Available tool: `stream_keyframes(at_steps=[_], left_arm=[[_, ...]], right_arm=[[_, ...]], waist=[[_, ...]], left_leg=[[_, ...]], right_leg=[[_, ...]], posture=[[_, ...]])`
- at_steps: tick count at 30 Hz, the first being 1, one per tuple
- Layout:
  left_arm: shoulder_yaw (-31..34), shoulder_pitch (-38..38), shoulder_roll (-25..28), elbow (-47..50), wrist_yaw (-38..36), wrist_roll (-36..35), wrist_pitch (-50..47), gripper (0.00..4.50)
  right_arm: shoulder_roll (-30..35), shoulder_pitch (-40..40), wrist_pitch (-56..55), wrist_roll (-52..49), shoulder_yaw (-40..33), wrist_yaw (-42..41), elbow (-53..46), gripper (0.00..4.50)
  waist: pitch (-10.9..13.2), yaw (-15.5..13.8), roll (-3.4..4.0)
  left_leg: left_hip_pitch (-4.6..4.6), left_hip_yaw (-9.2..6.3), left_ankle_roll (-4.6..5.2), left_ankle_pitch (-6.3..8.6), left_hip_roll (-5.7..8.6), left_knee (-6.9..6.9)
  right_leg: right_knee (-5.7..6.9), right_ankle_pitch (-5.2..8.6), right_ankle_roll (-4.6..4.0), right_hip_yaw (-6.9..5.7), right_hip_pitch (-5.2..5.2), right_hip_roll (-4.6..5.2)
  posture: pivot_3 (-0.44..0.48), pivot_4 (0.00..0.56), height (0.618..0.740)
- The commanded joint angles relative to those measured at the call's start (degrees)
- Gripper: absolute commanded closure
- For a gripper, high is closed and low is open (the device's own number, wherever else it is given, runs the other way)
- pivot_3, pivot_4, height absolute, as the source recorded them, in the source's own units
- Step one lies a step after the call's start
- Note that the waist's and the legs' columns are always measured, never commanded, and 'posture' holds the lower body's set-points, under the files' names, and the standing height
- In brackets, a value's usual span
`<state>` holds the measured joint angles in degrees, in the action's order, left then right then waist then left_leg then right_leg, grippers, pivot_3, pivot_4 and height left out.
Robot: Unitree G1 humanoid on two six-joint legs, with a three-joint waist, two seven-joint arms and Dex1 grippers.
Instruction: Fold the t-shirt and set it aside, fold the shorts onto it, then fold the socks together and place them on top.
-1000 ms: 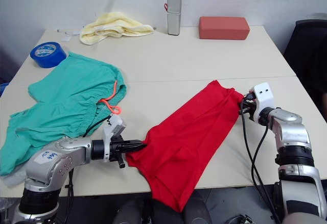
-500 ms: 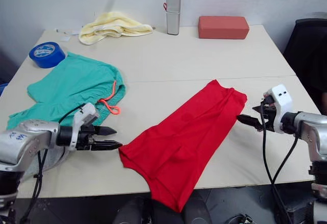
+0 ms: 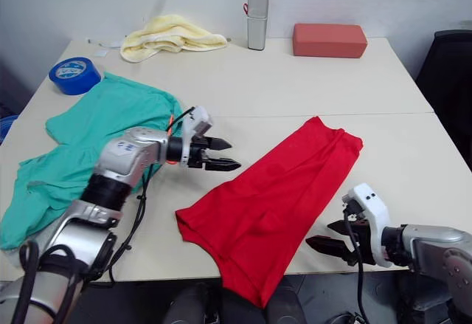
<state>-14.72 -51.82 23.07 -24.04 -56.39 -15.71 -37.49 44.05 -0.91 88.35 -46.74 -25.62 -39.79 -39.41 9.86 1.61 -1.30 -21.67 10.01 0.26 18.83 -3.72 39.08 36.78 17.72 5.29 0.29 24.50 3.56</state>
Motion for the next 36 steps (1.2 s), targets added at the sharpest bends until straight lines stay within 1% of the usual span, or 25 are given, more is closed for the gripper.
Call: stream_keyframes(at_steps=[1, 5, 7, 10, 14, 16, 17, 18, 19, 21, 22, 26, 28, 29, 31, 33, 34, 36], left_arm=[[-0.81, -4.16, -4.72, -7.91, 1.16, 3.24, 6.29, 0.05], [-0.73, -8.43, -10.77, -19.62, 2.78, 6.41, 12.77, 0.05], [0.33, -10.75, -13.33, -25.53, 4.90, 7.54, 15.58, 0.05], [1.73, -13.25, -15.96, -32.14, 6.58, 8.77, 18.81, 0.05], [3.44, -15.13, -18.51, -37.94, 7.97, 9.89, 20.08, 0.05], [3.60, -15.49, -19.45, -40.08, 9.15, 11.21, 21.14, 0.00], [3.56, -15.55, -19.98, -41.22, 10.63, 12.04, 21.95, 0.00], [3.63, -15.64, -20.37, -42.15, 11.66, 12.70, 22.61, 0.00], [3.87, -15.74, -20.68, -42.95, 12.11, 13.08, 22.88, 0.19], [5.84, -15.77, -21.62, -44.20, 11.27, 11.81, 20.81, 0.55], [6.56, -15.82, -21.91, -44.60, 10.97, 11.56, 20.25, 0.91], [5.75, -13.48, -22.63, -44.49, 8.75, 13.37, 17.43, 2.13], [5.87, -12.68, -22.73, -44.19, 8.20, 13.48, 16.41, 2.83], [5.91, -12.23, -22.78, -43.90, 8.15, 13.51, 16.26, 3.07], [6.27, -11.48, -22.80, -43.13, 8.13, 13.26, 16.09, 3.68], [7.62, -10.86, -22.67, -42.34, 9.76, 12.49, 16.47, 4.30], [8.30, -10.71, -22.58, -42.13, 10.18, 12.13, 16.33, 4.46], [10.18, -10.68, -22.15, -41.72, 11.79, 11.32, 16.31, 4.46]], right_arm=[[-4.09, -0.61, 1.96, -1.60, -1.22, 3.76, -4.90, 0.00], [-10.96, -0.96, 3.07, -1.44, 0.30, 8.57, -8.95, 0.00], [-13.98, -0.78, 3.53, -0.16, 2.00, 11.72, -10.43, 0.00], [-16.66, -1.29, 3.99, 1.62, 4.39, 15.40, -11.98, 0.00], [-17.98, -2.34, 3.42, 2.37, 6.52, 17.32, -13.07, 0.00], [-18.37, -2.73, 3.01, 3.00, 7.36, 18.29, -13.43, 0.36], [-17.52, -3.07, 1.96, 3.68, 8.63, 18.70, -13.57, 0.54], [-16.86, -3.33, 1.14, 4.19, 9.57, 19.00, -13.66, 0.82], [-16.25, -3.57, 0.25, 4.65, 10.31, 19.11, -13.63, 1.23], [-14.75, -4.23, -2.38, 6.06, 11.61, 19.27, -13.15, 1.83], [-14.23, -4.50, -3.43, 6.48, 12.06, 19.29, -12.88, 2.25], [-11.38, -5.58, -7.39, 7.83, 13.31, 18.39, -11.92, 3.65], [-9.95, -5.97, -9.09, 8.25, 13.77, 17.86, -11.37, 4.42], [-9.54, -5.98, -9.72, 8.30, 13.75, 17.65, -10.95, 4.50], [-8.79, -5.81, -11.03, 8.48, 13.79, 17.26, -9.96, 4.50], [-7.51, -5.52, -12.72, 8.99, 13.74, 16.54, -8.44, 4.50], [-6.90, -5.38, -13.53, 9.23, 13.72, 16.19, -7.66, 4.50], [-4.87, -5.20, -15.56, 10.03, 13.75, 14.91, -5.73, 4.50]], waist=[[0.00, -0.14, -0.01], [0.00, -0.12, -0.01], [0.00, -0.15, -0.01], [-0.04, 0.03, -0.08], [-0.15, -0.04, -0.26], [-0.24, -0.06, -0.41], [-0.27, -0.10, -0.43], [-0.30, -0.14, -0.48], [-0.32, -0.15, -0.51], [-0.37, -0.16, -0.53], [-0.37, -0.16, -0.53], [-0.43, -0.20, -0.54], [-0.46, -0.28, -0.55], [-0.50, -0.33, -0.58], [-0.54, -0.39, -0.62], [-0.59, -0.39, -0.63], [-0.59, -0.43, -0.63], [-0.59, -0.58, -0.63]], left_leg=[[-0.01, -0.02, 0.00, 0.00, -0.01, 0.00], [-0.10, -0.10, 0.00, -0.02, -0.01, 0.00], [-0.13, -0.12, 0.00, -0.02, 0.00, 0.01], [-0.30, -0.15, 0.05, -0.04, 0.02, 0.04], [-0.32, -0.18, 0.06, -0.04, 0.02, 0.04], [-0.32, -0.24, 0.07, -0.05, 0.02, 0.04], [-0.32, -0.26, 0.08, -0.05, 0.02, 0.04], [-0.32, -0.27, 0.09, -0.05, 0.03, 0.04], [-0.32, -0.32, 0.10, -0.06, 0.04, 0.04], [-0.32, -0.37, 0.11, -0.05, 0.05, 0.04], [-0.32, -0.37, 0.12, -0.05, 0.05, 0.04], [-0.40, -0.51, 0.11, -0.05, 0.05, 0.04], [-0.42, -0.55, 0.11, -0.06, 0.05, 0.04], [-0.42, -0.58, 0.11, -0.06, 0.05, 0.04], [-0.41, -0.61, 0.11, -0.06, 0.05, 0.04], [-0.41, -0.64, 0.13, -0.07, 0.05, 0.05], [-0.41, -0.65, 0.14, -0.07, 0.05, 0.05], [-0.42, -0.68, 0.16, -0.08, 0.06, 0.05]], right_leg=[[0.00, 0.00, 0.00, 0.01, 0.01, -0.01], [-0.01, 0.00, 0.00, 0.00, 0.06, -0.03], [-0.01, 0.00, 0.00, -0.02, 0.07, -0.03], [-0.03, -0.02, 0.02, -0.10, 0.19, -0.02], [-0.03, -0.02, 0.03, -0.26, 0.19, -0.03], [-0.04, -0.02, 0.03, -0.47, 0.17, -0.03], [-0.04, -0.02, 0.02, -0.50, 0.15, -0.02], [-0.05, -0.02, 0.02, -0.52, 0.15, -0.01], [-0.06, -0.02, 0.02, -0.56, 0.12, 0.01], [-0.10, -0.02, 0.02, -0.63, 0.07, 0.02], [-0.12, -0.02, 0.02, -0.64, 0.06, 0.02], [-0.19, -0.02, 0.02, -0.80, 0.05, 0.01], [-0.21, -0.02, 0.02, -0.83, 0.04, 0.01], [-0.21, -0.02, 0.02, -0.86, 0.02, 0.01], [-0.22, -0.02, 0.02, -0.89, -0.02, 0.03], [-0.23, -0.02, 0.02, -0.92, -0.06, 0.06], [-0.23, -0.02, 0.02, -0.93, -0.07, 0.08], [-0.23, -0.02, 0.02, -0.96, -0.08, 0.11]], posture=[[0.000, 0.150, 0.740], [0.000, 0.150, 0.740], [0.000, 0.150, 0.740], [0.000, 0.150, 0.740], [0.000, 0.150, 0.740], [0.000, 0.150, 0.740], [0.000, 0.150, 0.740], [0.000, 0.150, 0.740], [0.000, 0.150, 0.740], [0.000, 0.150, 0.740], [0.000, 0.150, 0.740], [0.000, 0.150, 0.740], [0.000, 0.150, 0.740], [0.000, 0.150, 0.740], [0.000, 0.150, 0.740], [0.000, 0.150, 0.740], [0.000, 0.150, 0.740], [0.000, 0.150, 0.740]])
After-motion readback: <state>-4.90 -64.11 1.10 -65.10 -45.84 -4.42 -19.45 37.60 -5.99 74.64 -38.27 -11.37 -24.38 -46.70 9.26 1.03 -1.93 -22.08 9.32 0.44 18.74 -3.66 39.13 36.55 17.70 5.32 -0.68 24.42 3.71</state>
